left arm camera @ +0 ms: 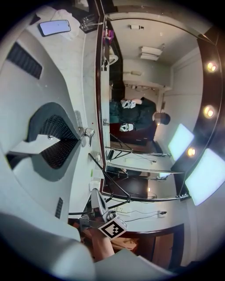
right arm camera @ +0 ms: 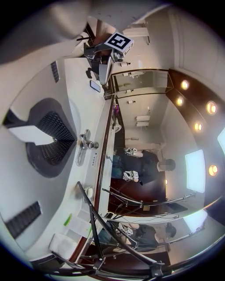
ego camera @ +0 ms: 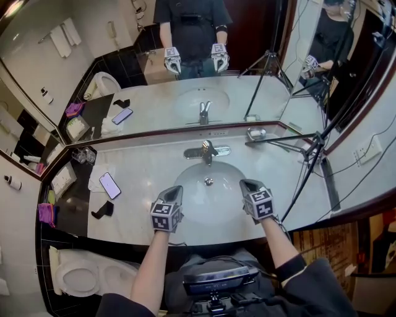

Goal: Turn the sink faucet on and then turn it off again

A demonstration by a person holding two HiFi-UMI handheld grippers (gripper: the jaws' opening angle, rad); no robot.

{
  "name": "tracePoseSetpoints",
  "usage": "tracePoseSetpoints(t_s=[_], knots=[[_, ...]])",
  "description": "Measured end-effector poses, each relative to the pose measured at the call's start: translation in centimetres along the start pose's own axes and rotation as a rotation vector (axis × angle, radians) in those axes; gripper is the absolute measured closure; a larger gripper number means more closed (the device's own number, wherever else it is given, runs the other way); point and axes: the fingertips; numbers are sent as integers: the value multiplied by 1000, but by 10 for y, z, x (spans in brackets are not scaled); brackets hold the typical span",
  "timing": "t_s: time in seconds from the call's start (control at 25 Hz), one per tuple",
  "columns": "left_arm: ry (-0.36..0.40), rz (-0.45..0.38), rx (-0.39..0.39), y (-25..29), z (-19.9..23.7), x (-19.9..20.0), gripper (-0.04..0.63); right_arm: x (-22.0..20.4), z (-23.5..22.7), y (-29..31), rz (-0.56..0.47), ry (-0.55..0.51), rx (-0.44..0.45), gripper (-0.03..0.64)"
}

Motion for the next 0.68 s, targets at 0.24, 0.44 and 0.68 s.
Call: tracePoseSetpoints(t_s=[0.24,0.44,0.68], knots=[[-27,2,9,-2,2,-5,591,0,1,-1,15,2,5,603],[-31,9,17,-3,4,-6,591,-1,-1,1,12,10,12,603],[-34,7,26,-1,6,-5,591,-5,-5,5,18,6,18,603]])
Point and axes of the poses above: the fingertips, and each gripper's own axes: y forward along the fingers, z to its left, x out of its top, and after that the axes turned 5 degrees about z, right-handed
